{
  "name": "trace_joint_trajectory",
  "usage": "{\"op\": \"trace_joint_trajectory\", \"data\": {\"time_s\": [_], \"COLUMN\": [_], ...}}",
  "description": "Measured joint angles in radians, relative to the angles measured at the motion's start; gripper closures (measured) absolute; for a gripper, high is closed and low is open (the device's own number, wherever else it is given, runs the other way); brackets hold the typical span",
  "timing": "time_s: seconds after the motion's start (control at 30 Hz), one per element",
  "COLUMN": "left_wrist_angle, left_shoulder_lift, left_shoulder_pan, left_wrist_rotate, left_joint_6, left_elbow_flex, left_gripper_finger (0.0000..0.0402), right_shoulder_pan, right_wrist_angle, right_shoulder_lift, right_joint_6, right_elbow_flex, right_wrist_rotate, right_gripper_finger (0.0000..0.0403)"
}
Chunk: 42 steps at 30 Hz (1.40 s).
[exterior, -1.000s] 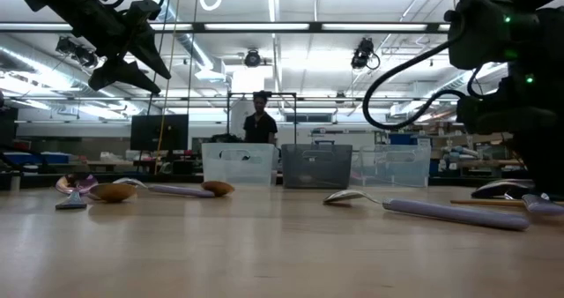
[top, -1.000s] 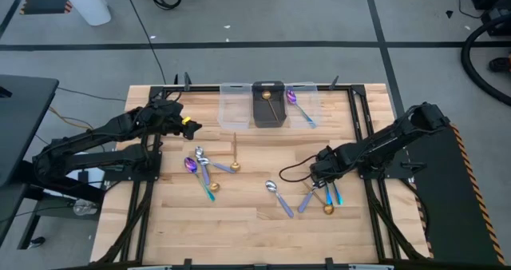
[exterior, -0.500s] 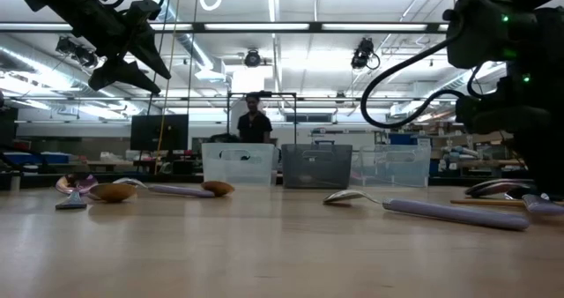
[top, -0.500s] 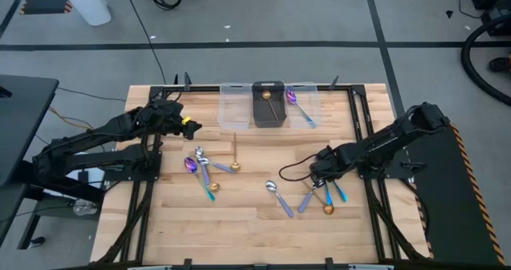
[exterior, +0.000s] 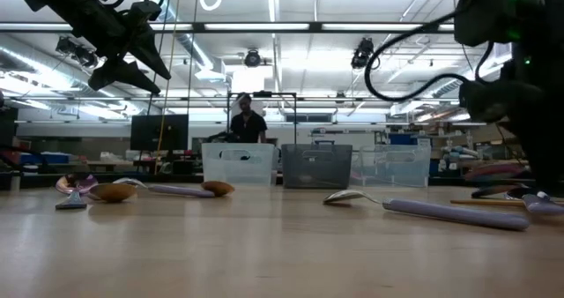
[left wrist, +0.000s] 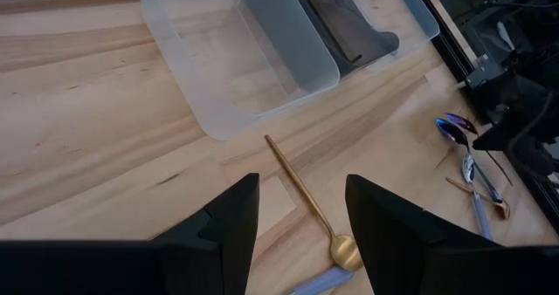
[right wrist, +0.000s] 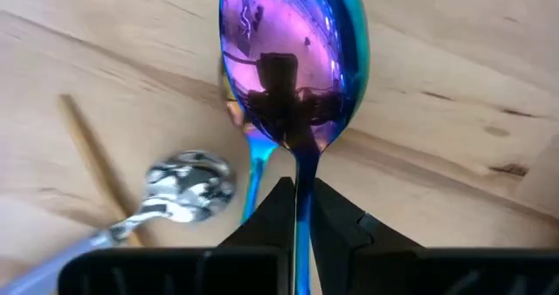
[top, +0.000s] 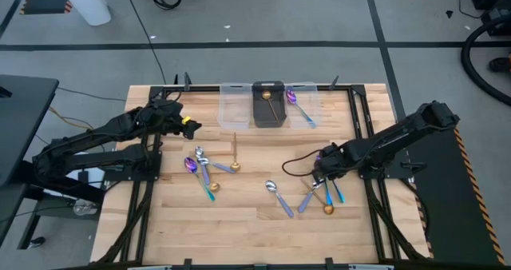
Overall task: Sort silverware by color (type)
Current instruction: Put the blue spoon into the right transparent bin
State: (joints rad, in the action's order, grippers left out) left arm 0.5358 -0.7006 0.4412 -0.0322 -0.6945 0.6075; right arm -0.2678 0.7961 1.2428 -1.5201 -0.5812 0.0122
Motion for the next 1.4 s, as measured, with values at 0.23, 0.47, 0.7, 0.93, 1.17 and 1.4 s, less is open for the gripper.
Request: {"op": "trace_joint_trajectory", "data": {"time_s": [0.23, 0.47, 0.7, 0.93, 1.17, 1.4], "left_wrist_angle": [-0.038, -0.217, -0.394, -0.476, -0.480, -0.566], "left_shoulder_lift": [0.000, 0.000, 0.000, 0.000, 0.000, 0.000], "left_shoulder_pan": [0.000, 0.000, 0.000, 0.000, 0.000, 0.000], "left_wrist_rotate": [0.042, 0.080, 0.053, 0.027, 0.008, -0.080], "left_joint_6": [-0.051, -0.069, -0.085, -0.109, -0.106, -0.099], "left_elbow_flex": [0.000, 0.000, 0.000, 0.000, 0.000, 0.000], "left_gripper_finger": [0.0221, 0.0221, 0.0221, 0.0221, 0.0221, 0.0221], "right_shoulder_pan": [0.043, 0.143, 0.325, 0.526, 0.669, 0.748], "right_wrist_angle": [-0.072, -0.117, -0.261, -0.455, -0.531, -0.435], "right_shoulder_lift": [-0.095, -0.162, -0.180, -0.181, -0.181, -0.166], "right_joint_6": [-0.002, 0.120, 0.440, 0.702, 0.890, 1.054], "right_elbow_flex": [-0.001, -0.002, -0.002, -0.003, -0.045, -0.204], "right_wrist_rotate": [0.083, 0.101, 0.054, -0.050, -0.117, -0.018], "right_gripper_finger": [0.0372, 0.0372, 0.0371, 0.0371, 0.0371, 0.0371]}}
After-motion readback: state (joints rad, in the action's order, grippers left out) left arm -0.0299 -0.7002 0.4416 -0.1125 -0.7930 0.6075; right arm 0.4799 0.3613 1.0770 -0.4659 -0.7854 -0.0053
